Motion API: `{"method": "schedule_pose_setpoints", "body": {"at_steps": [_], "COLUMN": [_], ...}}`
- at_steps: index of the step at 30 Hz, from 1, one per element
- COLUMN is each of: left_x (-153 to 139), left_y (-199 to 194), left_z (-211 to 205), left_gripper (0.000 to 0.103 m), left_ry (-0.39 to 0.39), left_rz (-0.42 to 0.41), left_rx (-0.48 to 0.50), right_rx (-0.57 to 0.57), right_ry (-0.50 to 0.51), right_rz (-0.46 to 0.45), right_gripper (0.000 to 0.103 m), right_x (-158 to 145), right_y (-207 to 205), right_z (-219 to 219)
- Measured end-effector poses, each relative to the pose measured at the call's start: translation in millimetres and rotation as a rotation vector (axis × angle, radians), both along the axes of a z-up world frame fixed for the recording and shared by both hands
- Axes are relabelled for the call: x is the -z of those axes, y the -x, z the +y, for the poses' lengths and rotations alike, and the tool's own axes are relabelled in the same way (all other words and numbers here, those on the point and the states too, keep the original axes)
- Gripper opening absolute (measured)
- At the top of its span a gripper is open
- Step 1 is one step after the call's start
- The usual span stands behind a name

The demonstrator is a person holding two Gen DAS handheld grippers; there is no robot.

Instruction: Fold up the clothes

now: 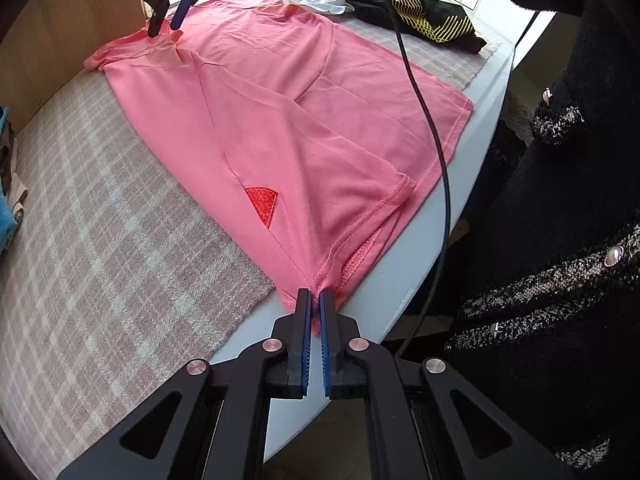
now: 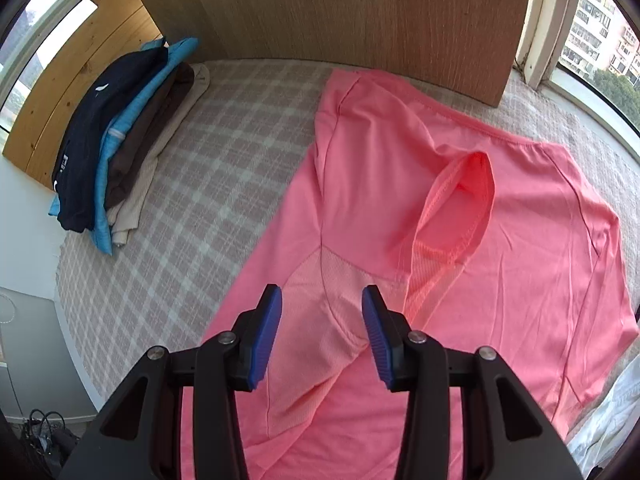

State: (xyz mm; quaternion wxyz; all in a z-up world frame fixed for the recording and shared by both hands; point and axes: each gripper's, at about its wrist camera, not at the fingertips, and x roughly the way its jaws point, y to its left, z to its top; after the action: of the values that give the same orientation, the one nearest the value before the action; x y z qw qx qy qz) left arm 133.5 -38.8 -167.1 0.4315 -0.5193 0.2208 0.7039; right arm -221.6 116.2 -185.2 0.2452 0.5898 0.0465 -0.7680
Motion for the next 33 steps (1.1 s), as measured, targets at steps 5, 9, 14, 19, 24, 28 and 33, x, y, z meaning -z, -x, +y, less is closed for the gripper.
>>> {"method": "schedule_pose_setpoints", "body": {"at_steps": [5,9,14,19,24,28,33], "left_x": [-7,-6,17,31,29,28,25], "left_y": [9,27,39,30,18,11,3], "left_z": [-21,-38,-32,-14,-7,-3,-8], "left_gripper": [0.03,0.035,0.036,0.019,0.01,0.01,0.01], "left_ry": [-0.056,-0.109,-0.118,-0.112,-0.108,-0.099,-0.08], "left_rz": [-0.029,-0.064,-0.12,-0.153,-0.156,-0.162,-0.166], "left_rx": [-0.134,-0.264,-0.303,-0.239,-0.203,-0.198,-0.213], "right_rx": [0.017,-0.006,-0.024,-0.016,0.001,0.01,-0.046], "right_ry": [-0.082,-0.128,-0.18,-0.165,-0.127,-0.175,-0.177], "right_rz": [0.135,0.152,0.115,0.099,0.081,0.155,0.242], "right_gripper": [0.041,0.041,0.041,0.004,0.007,0.053,0.053], "right_x": [-10,-5,19,21,21,4,-13], "right_y": [64,104,131,136,144,135,117], "right_z": [-35,-46,-56,-45,-29,-33,-46]}}
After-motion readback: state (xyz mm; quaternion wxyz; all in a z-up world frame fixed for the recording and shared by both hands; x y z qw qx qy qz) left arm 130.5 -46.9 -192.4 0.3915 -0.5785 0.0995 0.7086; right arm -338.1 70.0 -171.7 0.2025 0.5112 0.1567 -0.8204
